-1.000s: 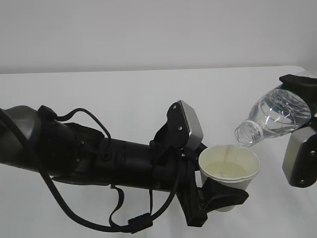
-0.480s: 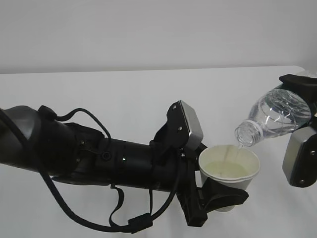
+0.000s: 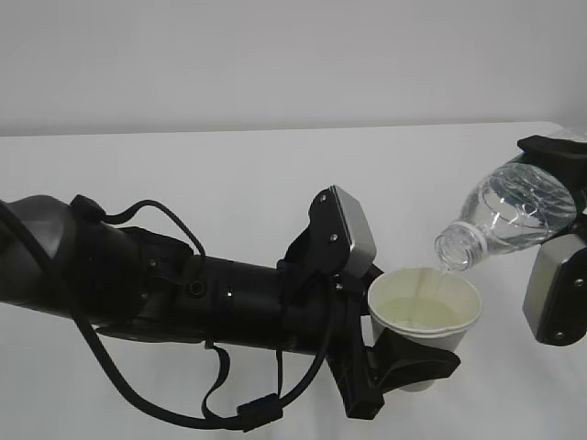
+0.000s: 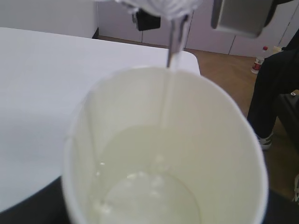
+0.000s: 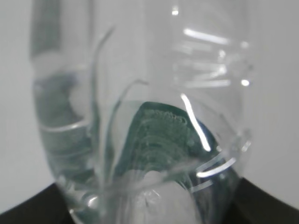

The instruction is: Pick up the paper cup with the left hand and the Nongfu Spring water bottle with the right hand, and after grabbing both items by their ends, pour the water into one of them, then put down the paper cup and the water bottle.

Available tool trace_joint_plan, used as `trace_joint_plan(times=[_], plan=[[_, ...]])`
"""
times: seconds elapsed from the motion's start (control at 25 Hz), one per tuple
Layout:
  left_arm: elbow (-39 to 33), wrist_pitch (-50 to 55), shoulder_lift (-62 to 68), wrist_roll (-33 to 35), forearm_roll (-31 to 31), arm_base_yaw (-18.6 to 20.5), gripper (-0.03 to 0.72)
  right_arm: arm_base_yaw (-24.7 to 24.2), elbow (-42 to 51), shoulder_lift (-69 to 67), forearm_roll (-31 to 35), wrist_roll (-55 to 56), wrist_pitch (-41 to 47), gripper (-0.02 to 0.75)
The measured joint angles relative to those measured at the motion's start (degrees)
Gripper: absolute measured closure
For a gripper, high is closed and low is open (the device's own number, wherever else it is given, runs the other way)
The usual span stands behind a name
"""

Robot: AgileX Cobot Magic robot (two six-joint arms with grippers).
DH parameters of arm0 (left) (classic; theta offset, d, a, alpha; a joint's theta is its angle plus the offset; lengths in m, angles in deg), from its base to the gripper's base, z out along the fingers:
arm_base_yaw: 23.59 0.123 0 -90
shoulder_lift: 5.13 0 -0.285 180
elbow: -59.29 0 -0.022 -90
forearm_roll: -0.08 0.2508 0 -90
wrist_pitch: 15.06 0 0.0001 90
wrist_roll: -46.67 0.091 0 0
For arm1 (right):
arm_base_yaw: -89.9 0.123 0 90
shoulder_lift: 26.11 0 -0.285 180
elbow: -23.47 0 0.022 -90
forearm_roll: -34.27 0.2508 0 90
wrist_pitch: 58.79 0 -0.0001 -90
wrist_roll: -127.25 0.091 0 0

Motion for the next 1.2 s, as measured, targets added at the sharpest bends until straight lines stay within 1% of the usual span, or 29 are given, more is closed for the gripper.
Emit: trace_joint_plan(times=[1.2], plan=[[0.0,0.04,0.0,0.0,0.0,0.0,0.215,0.0,0.0,0.0,0.0,-0.32,-1.56,0.311]])
